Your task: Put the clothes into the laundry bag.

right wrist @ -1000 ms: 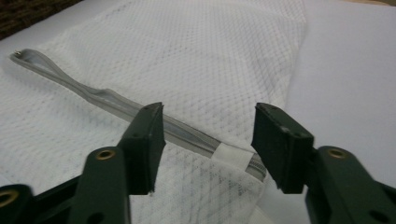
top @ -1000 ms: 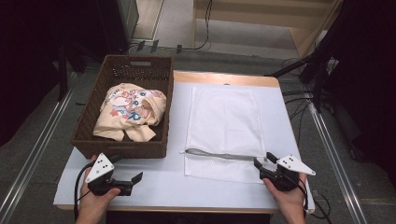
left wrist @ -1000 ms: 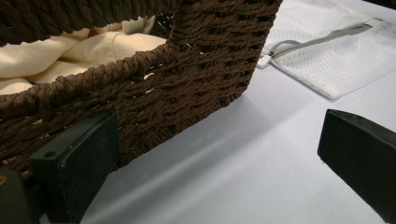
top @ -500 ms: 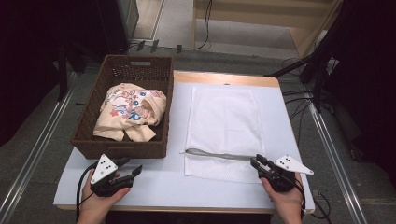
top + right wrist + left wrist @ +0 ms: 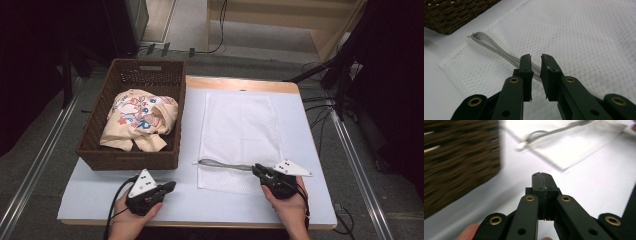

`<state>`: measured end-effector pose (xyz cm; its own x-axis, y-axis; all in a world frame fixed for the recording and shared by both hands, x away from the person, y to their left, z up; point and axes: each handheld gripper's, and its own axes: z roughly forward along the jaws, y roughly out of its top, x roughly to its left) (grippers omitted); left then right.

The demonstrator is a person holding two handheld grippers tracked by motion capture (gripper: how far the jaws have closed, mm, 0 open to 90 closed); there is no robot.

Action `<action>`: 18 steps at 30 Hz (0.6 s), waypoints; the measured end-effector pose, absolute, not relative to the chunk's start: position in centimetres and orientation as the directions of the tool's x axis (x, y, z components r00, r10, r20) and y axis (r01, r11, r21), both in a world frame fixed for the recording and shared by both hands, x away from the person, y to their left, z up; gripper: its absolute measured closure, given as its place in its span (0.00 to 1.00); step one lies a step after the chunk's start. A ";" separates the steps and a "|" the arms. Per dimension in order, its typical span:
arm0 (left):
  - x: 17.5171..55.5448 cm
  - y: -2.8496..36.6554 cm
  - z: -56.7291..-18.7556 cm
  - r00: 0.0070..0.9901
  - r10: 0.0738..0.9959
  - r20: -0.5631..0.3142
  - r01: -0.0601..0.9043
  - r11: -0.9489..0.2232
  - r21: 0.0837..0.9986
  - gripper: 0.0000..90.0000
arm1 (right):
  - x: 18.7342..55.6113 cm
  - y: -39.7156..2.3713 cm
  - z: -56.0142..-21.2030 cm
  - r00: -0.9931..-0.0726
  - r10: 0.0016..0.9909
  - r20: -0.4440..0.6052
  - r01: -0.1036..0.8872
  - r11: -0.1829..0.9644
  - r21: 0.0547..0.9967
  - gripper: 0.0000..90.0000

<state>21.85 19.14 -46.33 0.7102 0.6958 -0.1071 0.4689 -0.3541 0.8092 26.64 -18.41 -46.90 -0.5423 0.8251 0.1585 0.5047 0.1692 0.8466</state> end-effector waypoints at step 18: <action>25.3 11.7 -47.6 0.730 0.680 -0.066 0.496 -0.461 0.736 1.00 | 30.2 -15.6 -48.2 -0.550 0.829 0.100 0.592 0.302 0.747 0.79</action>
